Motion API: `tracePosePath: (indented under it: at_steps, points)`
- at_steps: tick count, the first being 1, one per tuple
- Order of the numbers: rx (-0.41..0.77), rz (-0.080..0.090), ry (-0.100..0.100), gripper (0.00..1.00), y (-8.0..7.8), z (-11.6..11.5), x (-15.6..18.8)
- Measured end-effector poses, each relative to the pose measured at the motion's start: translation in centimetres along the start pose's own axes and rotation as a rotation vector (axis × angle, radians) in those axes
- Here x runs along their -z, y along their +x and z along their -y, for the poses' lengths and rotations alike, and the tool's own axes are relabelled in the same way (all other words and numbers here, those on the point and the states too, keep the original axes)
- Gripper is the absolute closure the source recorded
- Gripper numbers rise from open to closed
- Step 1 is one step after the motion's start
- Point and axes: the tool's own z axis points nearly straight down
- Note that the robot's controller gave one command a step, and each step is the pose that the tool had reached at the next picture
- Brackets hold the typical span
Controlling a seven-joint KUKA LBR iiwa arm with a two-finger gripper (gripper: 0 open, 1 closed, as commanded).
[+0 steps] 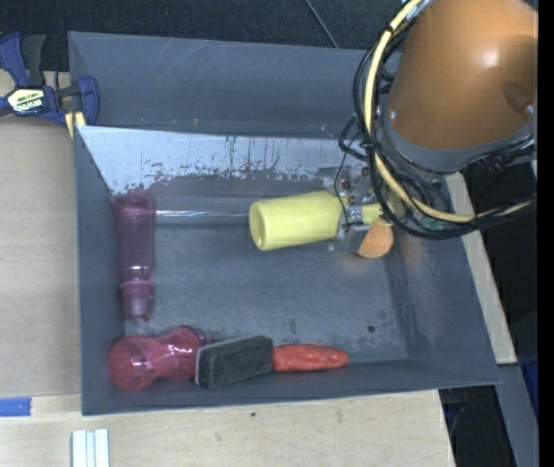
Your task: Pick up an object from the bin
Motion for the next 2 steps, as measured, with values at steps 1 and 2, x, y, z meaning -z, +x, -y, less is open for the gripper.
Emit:
tracePosePath:
  at_steps: [1,2]
  points:
    - [-0.017,0.006,-0.001,1.0,0.8,-1.0,-2.8]
    - [0.169,0.011,0.001,1.0,-1.4,-0.1,-3.8]
